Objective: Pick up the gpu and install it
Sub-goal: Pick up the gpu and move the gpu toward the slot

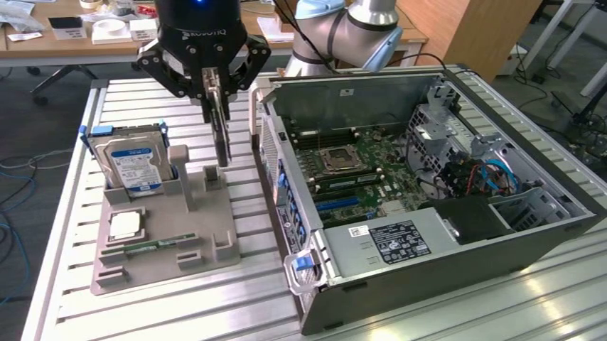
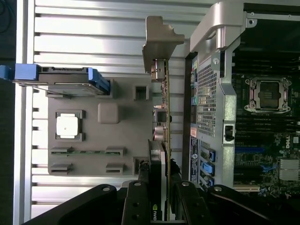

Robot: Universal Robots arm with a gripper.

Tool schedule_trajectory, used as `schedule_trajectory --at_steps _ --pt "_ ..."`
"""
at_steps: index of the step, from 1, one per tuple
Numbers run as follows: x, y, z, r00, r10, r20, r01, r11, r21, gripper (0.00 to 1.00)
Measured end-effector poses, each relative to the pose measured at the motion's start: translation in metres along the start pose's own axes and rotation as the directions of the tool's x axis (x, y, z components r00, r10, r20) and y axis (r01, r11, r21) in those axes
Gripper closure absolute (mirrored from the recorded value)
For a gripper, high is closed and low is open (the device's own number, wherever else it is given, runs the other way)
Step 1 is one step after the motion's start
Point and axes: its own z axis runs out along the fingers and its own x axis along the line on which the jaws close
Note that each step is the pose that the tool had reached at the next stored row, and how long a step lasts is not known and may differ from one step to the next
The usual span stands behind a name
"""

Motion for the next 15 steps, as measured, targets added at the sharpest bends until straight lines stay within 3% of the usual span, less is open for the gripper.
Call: schedule_trajectory --at_steps 15 --pt "-0.022 -0.0001 0.0008 1.0 0.0 -0.0001 0.0 1.0 0.0 0.73"
